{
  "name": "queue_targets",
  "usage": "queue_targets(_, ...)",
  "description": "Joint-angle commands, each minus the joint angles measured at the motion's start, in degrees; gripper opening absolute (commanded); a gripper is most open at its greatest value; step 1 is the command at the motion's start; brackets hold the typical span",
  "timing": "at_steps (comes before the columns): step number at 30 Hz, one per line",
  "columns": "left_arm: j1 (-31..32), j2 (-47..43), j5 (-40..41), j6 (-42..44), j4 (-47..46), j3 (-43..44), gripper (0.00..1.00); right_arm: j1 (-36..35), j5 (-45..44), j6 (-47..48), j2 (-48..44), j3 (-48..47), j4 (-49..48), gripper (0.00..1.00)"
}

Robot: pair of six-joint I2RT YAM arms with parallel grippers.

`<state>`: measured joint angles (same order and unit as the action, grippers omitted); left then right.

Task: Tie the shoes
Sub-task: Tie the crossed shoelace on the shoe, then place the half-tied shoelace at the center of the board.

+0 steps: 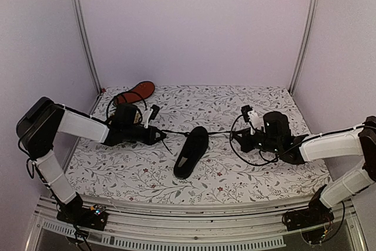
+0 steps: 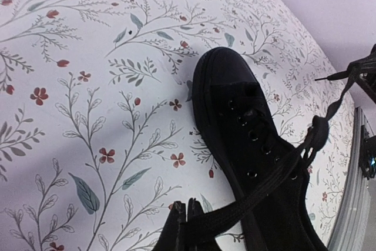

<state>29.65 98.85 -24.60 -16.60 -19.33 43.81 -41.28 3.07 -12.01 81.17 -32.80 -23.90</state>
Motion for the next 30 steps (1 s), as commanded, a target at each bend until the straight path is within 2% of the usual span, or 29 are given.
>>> queue_targets(1, -0.71, -0.91, 2.86, -0.23, 7.28, 3.11, 0.0, 3.09, 0.09, -2.75, -3.07, 2.35, 3.91, 0.02)
queue_targets(5, -0.92, -0.68, 3.05, -0.36, 12.2, 6.77, 0.0, 3.48, 2.49, -2.18, -4.59, 2.15, 5.42, 0.02)
queue_targets(8, -0.69, -0.26, 0.77, 0.51, 15.88, 10.86, 0.0, 2.14, 9.05, -0.96, -5.92, 0.82, 5.32, 0.02)
queue_targets(13, -0.3, 1.33, -1.45, 3.0, 21.32, 18.18, 0.0, -8.61, 13.58, 2.29, -4.41, -4.67, 3.44, 0.02)
queue_targets(17, 0.5, 2.72, -3.49, 5.96, 23.99, 22.26, 0.0, -17.4, 13.83, 2.17, 5.07, -12.02, 0.43, 0.02)
queue_targets(21, 2.14, 4.4, -4.35, 8.6, 26.59, 25.56, 0.0, -22.72, 14.72, 1.3, 17.08, -21.62, -2.12, 0.03)
queue_targets(22, 2.65, 4.69, -4.52, 9.14, 27.07, 26.1, 0.0, -23.8, 14.62, 1.42, 19.72, -24.32, -2.03, 0.08)
queue_targets(25, 3.68, 4.95, -4.82, 10.18, 27.47, 26.67, 0.0, -25.82, 13.57, 2.49, 24.07, -30.1, -1.47, 0.46)
queue_targets(28, 4.3, 4.51, -5.23, 11.14, 27.51, 26.64, 0.0, -25.71, 9.94, 3.47, 22.31, -30.12, -1.52, 0.63)
queue_targets(30, 4.66, 4.06, -5.78, 12.08, 27.15, 26.36, 0.0, -24.72, 6.65, 4.34, 19.19, -27.94, -1.38, 0.69)
